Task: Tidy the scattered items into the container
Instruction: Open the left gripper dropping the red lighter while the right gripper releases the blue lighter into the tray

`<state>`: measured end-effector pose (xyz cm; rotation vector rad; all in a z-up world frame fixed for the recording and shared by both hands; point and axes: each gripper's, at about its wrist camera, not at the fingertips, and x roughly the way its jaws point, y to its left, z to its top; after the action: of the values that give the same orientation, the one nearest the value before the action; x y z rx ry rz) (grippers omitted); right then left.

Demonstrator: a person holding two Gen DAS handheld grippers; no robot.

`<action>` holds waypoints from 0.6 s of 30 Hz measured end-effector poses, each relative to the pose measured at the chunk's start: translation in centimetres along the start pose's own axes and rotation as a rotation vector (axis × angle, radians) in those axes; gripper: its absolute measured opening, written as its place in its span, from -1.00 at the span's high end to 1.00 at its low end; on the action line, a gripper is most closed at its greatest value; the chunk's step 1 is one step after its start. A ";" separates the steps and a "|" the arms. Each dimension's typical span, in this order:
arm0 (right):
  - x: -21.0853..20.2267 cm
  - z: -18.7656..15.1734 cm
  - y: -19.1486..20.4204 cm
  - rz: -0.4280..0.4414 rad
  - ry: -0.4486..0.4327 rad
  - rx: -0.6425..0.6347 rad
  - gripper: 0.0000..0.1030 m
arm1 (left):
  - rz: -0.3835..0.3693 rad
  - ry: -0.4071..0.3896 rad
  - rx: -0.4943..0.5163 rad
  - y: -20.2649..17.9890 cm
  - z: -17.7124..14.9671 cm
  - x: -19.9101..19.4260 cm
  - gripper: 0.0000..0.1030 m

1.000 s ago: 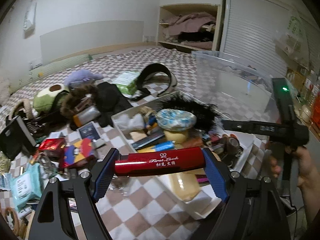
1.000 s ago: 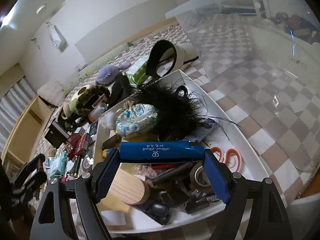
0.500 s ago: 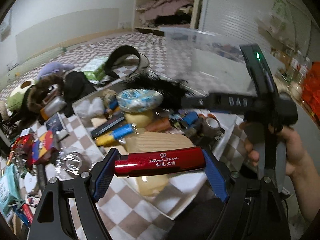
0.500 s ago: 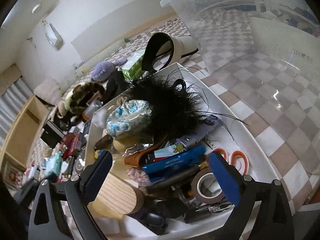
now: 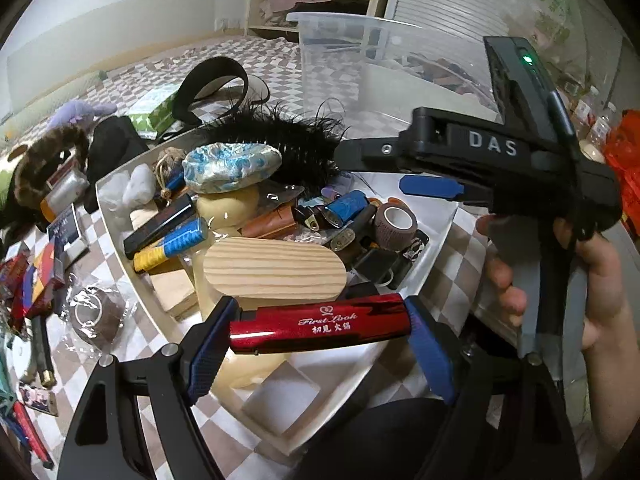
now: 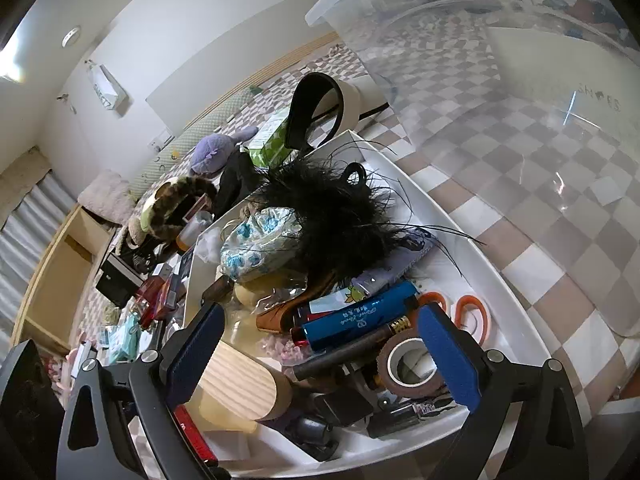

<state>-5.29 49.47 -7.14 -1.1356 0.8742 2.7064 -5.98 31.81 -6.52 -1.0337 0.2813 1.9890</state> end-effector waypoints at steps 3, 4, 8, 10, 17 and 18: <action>0.0 0.0 -0.2 -0.001 -0.001 -0.001 -0.89 | 0.008 -0.006 -0.019 0.3 -0.1 0.2 -0.65; 0.0 0.0 -0.2 -0.002 -0.001 -0.004 -0.89 | 0.009 -0.013 -0.024 0.4 -0.1 0.1 -0.72; -0.2 0.0 -0.1 -0.006 -0.006 -0.015 -0.89 | 0.002 -0.042 -0.037 0.6 -0.2 -0.2 -0.98; -0.3 0.1 -0.1 -0.004 -0.008 -0.015 -0.89 | -0.001 -0.050 -0.040 0.6 -0.1 -0.4 -0.98; -0.7 0.0 0.4 -0.004 -0.011 -0.021 -0.89 | -0.001 -0.073 -0.069 1.2 -0.2 -1.1 -0.98; -0.7 0.0 0.5 -0.004 -0.011 -0.023 -0.89 | -0.001 -0.078 -0.074 1.3 -0.2 -1.3 -0.98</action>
<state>-4.91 49.16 -6.43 -1.1249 0.8403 2.7233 -6.49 30.10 -5.91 -0.9996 0.1664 2.0461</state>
